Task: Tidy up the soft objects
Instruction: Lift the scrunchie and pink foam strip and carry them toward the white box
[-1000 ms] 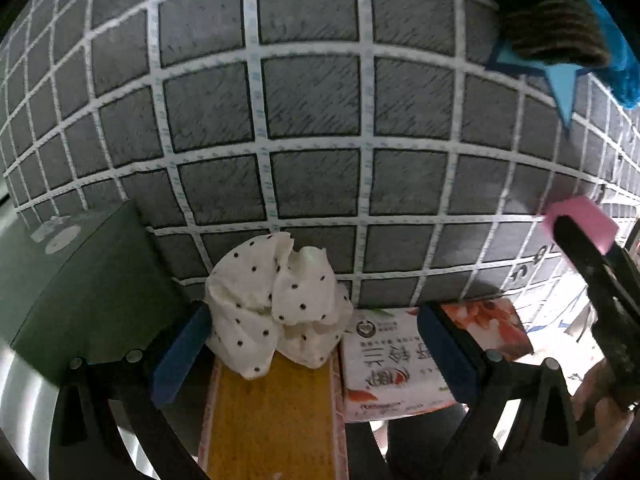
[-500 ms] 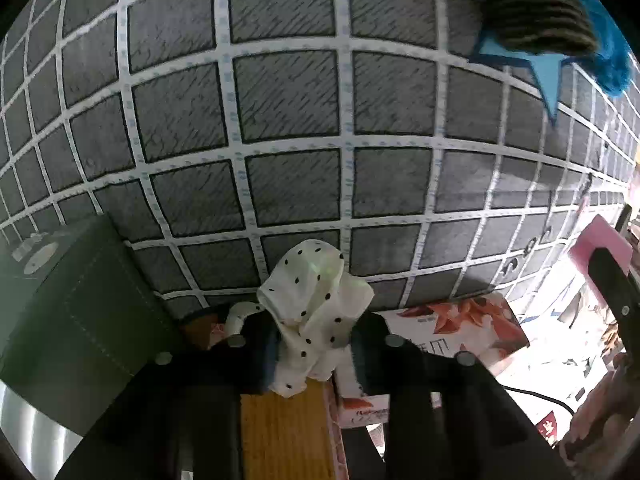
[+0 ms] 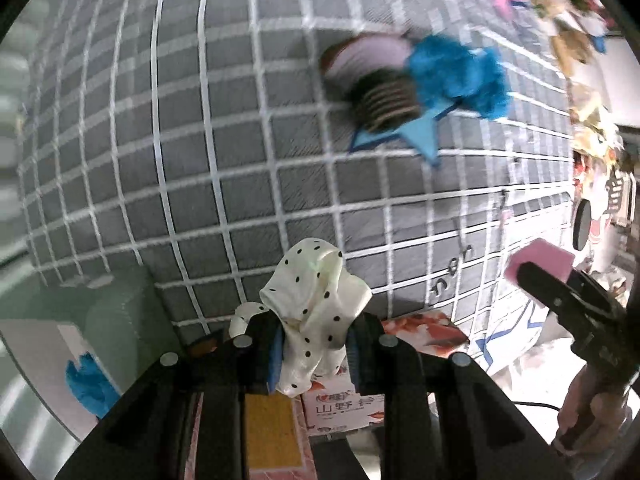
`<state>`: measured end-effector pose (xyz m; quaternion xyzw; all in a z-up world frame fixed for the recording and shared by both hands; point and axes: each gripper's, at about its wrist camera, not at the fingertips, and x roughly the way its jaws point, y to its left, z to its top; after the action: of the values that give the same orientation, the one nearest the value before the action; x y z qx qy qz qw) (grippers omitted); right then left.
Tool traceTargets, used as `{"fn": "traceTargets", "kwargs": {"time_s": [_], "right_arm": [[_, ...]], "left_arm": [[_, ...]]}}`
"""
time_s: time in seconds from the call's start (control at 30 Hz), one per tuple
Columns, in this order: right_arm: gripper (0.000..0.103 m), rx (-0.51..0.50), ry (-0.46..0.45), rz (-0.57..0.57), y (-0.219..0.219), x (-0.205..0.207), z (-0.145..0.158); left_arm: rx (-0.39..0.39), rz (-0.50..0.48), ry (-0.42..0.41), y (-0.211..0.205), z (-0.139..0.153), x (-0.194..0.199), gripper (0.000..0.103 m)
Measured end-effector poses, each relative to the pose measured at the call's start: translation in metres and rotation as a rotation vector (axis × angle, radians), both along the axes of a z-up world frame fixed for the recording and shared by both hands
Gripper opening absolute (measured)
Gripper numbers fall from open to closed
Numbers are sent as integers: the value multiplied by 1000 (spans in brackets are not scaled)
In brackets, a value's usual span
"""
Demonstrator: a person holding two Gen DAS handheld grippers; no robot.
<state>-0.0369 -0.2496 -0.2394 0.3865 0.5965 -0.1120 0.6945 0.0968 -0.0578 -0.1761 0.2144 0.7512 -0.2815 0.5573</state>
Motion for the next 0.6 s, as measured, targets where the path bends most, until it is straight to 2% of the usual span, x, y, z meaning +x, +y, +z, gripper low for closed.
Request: {"fn": "traceTargets", "kwargs": {"time_s": [0.1, 0.27, 0.37, 0.4, 0.6], "right_arm": [[76, -44, 4, 3, 4, -4, 6], [76, -95, 17, 8, 10, -20, 14], [76, -107, 32, -10, 13, -33, 16], [76, -110, 37, -19, 14, -40, 17], [76, -123, 60, -44, 25, -68, 23]], "left_arm": [[-63, -40, -87, -5, 31, -12, 28], [-149, -87, -131, -17, 54, -26, 28], [-192, -121, -144, -28, 51, -58, 28], [-210, -137, -144, -27, 57, -66, 28], [-271, -215, -140, -30, 50, -106, 28]]}}
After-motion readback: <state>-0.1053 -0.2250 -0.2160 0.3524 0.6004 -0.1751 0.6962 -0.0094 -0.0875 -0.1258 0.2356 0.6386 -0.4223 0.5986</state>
